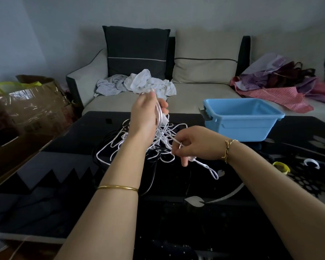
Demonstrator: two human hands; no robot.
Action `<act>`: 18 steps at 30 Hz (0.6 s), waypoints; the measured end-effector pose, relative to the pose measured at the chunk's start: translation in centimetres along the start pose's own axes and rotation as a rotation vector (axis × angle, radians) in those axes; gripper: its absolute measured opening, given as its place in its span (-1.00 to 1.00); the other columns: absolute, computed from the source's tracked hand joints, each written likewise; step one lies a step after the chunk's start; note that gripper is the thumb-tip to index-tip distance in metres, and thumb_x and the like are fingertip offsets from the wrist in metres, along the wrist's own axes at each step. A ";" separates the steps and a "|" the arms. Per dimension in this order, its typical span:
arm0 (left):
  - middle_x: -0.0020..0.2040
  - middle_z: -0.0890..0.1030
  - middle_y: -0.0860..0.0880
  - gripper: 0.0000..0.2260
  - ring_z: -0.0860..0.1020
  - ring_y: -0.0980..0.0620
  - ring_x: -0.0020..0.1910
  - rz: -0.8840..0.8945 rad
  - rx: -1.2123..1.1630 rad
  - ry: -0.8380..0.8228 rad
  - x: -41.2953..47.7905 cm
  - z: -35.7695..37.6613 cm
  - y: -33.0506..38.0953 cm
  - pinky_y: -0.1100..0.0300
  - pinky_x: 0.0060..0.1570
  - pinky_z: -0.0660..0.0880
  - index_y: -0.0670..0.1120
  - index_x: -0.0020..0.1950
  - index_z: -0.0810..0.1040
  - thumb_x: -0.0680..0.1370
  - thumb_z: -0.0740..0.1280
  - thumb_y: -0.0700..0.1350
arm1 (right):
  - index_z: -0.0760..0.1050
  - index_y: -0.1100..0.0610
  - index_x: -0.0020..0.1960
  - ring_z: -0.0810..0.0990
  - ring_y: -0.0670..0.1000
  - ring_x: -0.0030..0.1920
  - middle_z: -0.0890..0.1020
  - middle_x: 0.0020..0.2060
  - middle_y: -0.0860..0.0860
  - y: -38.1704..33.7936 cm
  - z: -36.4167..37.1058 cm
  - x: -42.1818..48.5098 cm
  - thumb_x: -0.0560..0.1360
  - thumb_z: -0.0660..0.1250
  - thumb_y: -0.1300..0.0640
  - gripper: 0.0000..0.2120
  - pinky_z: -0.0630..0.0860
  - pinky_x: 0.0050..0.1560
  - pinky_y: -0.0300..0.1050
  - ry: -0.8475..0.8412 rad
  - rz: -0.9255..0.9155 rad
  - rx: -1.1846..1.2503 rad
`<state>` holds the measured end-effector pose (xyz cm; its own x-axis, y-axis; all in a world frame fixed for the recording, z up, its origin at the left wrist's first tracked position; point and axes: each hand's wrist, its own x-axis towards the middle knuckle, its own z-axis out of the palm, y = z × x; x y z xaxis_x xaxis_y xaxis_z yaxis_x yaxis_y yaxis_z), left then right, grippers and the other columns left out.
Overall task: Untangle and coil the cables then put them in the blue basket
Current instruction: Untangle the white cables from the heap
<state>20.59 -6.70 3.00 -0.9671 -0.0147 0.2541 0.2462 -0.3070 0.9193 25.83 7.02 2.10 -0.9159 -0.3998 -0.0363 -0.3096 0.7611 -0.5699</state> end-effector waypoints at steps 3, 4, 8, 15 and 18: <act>-0.33 0.54 0.03 -0.72 0.47 0.19 -0.41 0.295 0.503 0.009 -0.3 -0.1 -0.4 0.28 -0.29 0.47 -0.09 -0.23 0.42 0.66 0.10 -0.14 | 0.58 0.10 -0.10 0.60 -0.11 -0.26 0.65 -0.40 -0.05 -0.5 -0.5 -0.5 0.45 0.31 0.22 -0.91 0.47 -0.11 -0.24 0.045 -0.025 -0.048; -0.33 0.51 0.02 -0.72 0.46 0.17 -0.38 0.371 0.623 -0.027 -0.3 -0.3 -0.7 0.26 -0.27 0.46 -0.11 -0.27 0.40 0.64 0.11 -0.18 | 0.58 0.06 -0.11 0.59 -0.14 -0.29 0.63 -0.43 -0.08 -0.7 -0.7 -0.6 0.44 0.33 0.21 -0.90 0.49 -0.11 -0.24 0.076 -0.023 -0.064; -0.24 0.48 -0.10 -0.77 0.47 -0.11 -0.19 0.246 1.111 -0.280 -1.0 0.3 -1.3 0.11 -0.17 0.34 -0.18 -0.20 0.39 0.63 0.09 -0.21 | 0.51 -0.10 -0.17 0.58 -0.08 -0.12 0.60 -0.28 -0.14 -1.3 -1.7 -1.2 0.45 0.29 0.06 -0.92 0.43 -0.20 -0.17 0.334 0.081 -0.394; -0.41 0.49 0.03 -0.66 0.44 0.03 -0.52 -0.112 0.953 -0.566 -1.8 1.6 -0.1 0.19 -0.34 0.38 -0.10 -0.14 0.49 0.63 0.12 0.11 | 0.56 -0.07 -0.05 0.48 0.08 0.10 0.57 0.02 -0.04 0.6 -1.7 -0.6 0.43 0.31 -0.01 -0.88 0.26 0.00 -0.07 0.683 0.165 -0.688; -0.59 0.36 0.11 -0.56 0.31 0.12 -0.61 -0.215 0.877 -0.613 -2.3 1.7 0.0 0.28 -0.48 0.32 -0.21 0.05 0.56 0.59 0.18 0.17 | 0.54 -0.08 0.13 0.30 0.14 0.30 0.42 0.27 0.00 1.3 -1.4 -0.6 0.38 0.40 0.07 -0.67 0.29 0.13 0.04 0.783 0.144 -0.622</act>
<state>22.90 -5.02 2.90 -0.8589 0.5091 -0.0547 0.2708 0.5423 0.7953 25.59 8.94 2.53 -0.7959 -0.0053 0.6054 -0.0560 0.9963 -0.0649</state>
